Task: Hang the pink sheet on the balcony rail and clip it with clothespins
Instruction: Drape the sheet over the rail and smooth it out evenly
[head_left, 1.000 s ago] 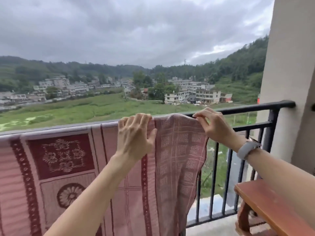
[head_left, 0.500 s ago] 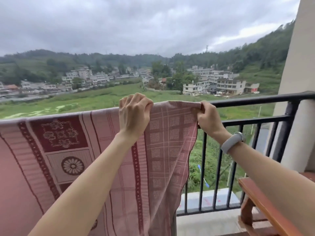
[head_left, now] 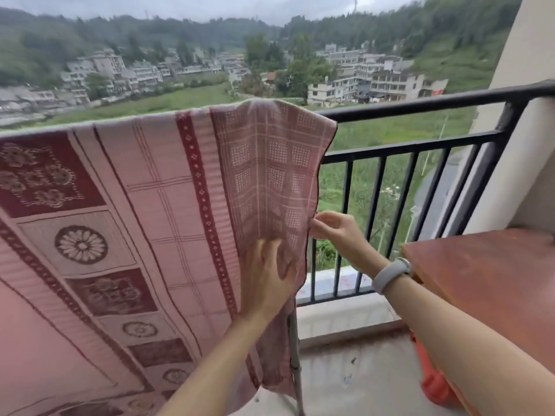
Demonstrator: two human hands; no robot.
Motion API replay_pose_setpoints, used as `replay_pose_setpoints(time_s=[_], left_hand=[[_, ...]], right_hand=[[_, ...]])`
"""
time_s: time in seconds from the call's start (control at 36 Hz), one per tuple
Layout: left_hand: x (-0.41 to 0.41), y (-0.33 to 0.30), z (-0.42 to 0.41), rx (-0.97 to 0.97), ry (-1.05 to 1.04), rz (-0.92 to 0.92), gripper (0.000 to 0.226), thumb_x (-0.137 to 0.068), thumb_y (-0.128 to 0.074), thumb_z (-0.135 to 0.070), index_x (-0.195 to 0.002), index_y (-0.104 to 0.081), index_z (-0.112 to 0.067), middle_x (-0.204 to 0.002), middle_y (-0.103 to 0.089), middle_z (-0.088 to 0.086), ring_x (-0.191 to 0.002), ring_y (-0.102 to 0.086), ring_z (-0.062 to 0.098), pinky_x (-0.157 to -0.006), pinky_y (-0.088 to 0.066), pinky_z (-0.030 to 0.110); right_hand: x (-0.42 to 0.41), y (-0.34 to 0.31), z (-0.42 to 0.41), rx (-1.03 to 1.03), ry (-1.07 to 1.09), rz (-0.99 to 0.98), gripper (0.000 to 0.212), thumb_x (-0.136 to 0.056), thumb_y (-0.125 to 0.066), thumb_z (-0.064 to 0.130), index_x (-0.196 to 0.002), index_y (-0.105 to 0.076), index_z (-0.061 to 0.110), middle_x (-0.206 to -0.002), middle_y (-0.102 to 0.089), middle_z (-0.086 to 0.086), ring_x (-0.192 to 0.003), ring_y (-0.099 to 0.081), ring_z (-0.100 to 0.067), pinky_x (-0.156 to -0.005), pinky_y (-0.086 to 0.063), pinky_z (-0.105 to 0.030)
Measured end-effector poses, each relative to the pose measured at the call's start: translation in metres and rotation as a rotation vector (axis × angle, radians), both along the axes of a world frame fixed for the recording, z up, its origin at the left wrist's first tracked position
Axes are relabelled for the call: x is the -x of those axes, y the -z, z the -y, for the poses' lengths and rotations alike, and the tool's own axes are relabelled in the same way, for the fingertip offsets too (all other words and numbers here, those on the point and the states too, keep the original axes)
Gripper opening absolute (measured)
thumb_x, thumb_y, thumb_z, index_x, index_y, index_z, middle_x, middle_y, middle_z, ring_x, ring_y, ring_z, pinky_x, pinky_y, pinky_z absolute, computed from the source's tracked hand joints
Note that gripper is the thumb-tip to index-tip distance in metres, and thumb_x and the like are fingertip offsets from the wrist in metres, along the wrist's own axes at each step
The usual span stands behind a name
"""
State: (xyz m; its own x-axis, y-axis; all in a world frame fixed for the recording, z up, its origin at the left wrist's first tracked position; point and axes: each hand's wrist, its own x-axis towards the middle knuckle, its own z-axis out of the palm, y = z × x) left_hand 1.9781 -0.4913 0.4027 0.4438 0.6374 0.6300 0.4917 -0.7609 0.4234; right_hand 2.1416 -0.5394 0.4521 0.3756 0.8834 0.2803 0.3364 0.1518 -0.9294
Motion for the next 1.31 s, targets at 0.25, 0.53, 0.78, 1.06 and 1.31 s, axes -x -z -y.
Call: replay_pose_setpoints(time_s=[0.25, 0.53, 0.78, 1.06, 1.31], left_hand=[[-0.045, 0.022, 0.018, 0.088, -0.256, 0.010, 0.067, -0.061, -0.075, -0.046, -0.105, -0.041, -0.009, -0.098, -0.052, 0.013, -0.092, -0.047, 0.031, -0.080, -0.041, 0.042], [-0.043, 0.035, 0.000, 0.183, -0.293, 0.403, 0.019, -0.088, -0.037, -0.027, -0.075, -0.042, -0.015, -0.066, -0.040, -0.008, -0.062, -0.043, 0.005, -0.060, -0.032, 0.011], [-0.061, 0.033, 0.039, 0.238, -0.670, 0.531, 0.015, -0.093, -0.047, -0.012, -0.083, -0.055, -0.005, -0.060, -0.046, -0.012, -0.054, -0.045, 0.002, -0.052, -0.033, 0.012], [-0.065, 0.013, 0.100, -0.037, -0.907, 0.499, 0.017, -0.090, -0.051, -0.005, -0.076, -0.054, 0.005, -0.061, -0.042, -0.001, -0.059, -0.028, 0.005, -0.059, -0.032, 0.000], [-0.059, 0.022, 0.101, -0.191, -0.925, 0.204, 0.033, -0.083, -0.055, -0.042, -0.070, -0.054, -0.011, -0.048, -0.045, 0.001, -0.046, -0.036, 0.019, -0.047, -0.034, 0.026]], right_hand=[[-0.013, 0.031, 0.002, 0.032, -0.071, -0.066, 0.007, -0.086, -0.060, 0.016, -0.088, -0.067, 0.016, -0.085, -0.069, 0.002, -0.082, -0.065, -0.005, -0.075, -0.049, -0.018], [-0.048, 0.050, -0.060, 0.094, -0.311, -0.002, 0.047, -0.086, -0.061, 0.025, -0.130, -0.044, 0.025, -0.127, -0.053, -0.001, -0.111, -0.053, -0.013, -0.091, -0.045, -0.029], [-0.042, 0.064, -0.094, 0.082, -0.437, 0.038, 0.033, -0.087, -0.058, 0.025, -0.089, -0.058, -0.008, -0.085, -0.064, -0.023, -0.073, -0.058, -0.027, -0.069, -0.048, -0.040], [-0.089, 0.054, -0.076, -0.362, -0.270, 0.213, 0.016, -0.092, -0.048, 0.011, -0.079, -0.053, 0.005, -0.062, -0.047, 0.000, -0.050, -0.035, -0.006, -0.050, -0.030, -0.014], [-0.105, 0.041, -0.087, -0.491, -0.203, 0.335, 0.019, -0.094, -0.041, 0.006, -0.093, -0.057, -0.004, -0.076, -0.053, -0.004, -0.061, -0.045, -0.014, -0.055, -0.030, -0.014]])
